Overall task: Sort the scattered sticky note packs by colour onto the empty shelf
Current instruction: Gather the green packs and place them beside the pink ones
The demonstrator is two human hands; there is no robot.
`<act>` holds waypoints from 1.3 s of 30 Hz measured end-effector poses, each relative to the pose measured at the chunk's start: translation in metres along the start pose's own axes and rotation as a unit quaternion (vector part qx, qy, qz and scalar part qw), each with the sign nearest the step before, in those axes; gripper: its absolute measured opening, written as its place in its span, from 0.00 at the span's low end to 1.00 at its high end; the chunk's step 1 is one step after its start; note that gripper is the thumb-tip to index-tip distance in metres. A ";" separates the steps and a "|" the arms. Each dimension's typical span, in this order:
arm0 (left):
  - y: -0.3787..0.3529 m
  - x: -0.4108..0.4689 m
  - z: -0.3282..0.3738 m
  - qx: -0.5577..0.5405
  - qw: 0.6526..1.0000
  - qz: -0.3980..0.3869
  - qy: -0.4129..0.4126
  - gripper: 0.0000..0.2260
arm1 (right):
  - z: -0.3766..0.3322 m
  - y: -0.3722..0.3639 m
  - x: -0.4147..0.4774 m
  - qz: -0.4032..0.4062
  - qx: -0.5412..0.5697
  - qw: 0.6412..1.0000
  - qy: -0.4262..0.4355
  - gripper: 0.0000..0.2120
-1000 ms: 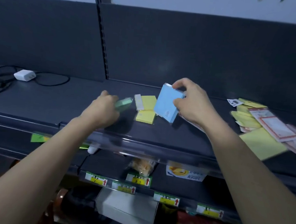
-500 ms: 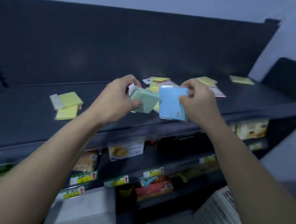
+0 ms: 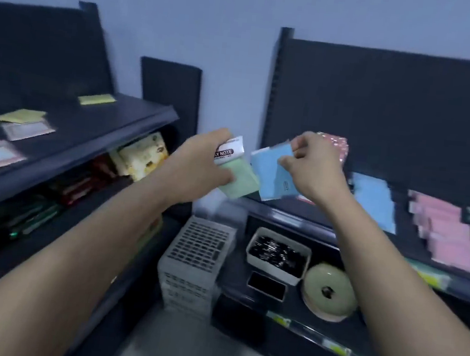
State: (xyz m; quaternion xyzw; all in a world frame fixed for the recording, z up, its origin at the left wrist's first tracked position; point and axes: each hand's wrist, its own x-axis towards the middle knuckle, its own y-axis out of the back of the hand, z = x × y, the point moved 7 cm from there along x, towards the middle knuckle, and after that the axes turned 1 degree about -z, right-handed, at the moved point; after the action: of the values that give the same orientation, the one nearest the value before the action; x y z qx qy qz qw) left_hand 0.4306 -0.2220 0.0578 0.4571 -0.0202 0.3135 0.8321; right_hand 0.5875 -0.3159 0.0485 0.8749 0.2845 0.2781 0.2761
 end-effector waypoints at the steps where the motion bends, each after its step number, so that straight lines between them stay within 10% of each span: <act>1: -0.023 0.013 0.020 -0.007 1.000 -0.019 -0.018 0.17 | 0.024 0.023 -0.001 0.011 -0.009 1.000 -0.022 0.06; 16: -0.213 0.124 0.157 -0.034 0.976 -0.174 -0.125 0.09 | 0.244 0.195 -0.017 0.140 0.005 0.969 -0.202 0.12; 29: -0.264 0.214 0.110 -0.034 0.975 -0.209 -0.074 0.12 | 0.357 0.096 0.052 -0.043 0.092 0.911 -0.399 0.08; 39: -0.318 0.245 0.140 -0.032 0.958 -0.261 -0.110 0.10 | 0.389 0.113 0.066 -0.125 -0.129 0.909 -0.377 0.09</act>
State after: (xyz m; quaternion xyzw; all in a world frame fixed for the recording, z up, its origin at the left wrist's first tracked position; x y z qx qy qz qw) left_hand 0.8343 -0.3299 -0.0200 0.4516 -0.0013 0.0320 0.8917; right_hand 0.9217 -0.4762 -0.1269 0.8289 0.2277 -0.0743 0.5056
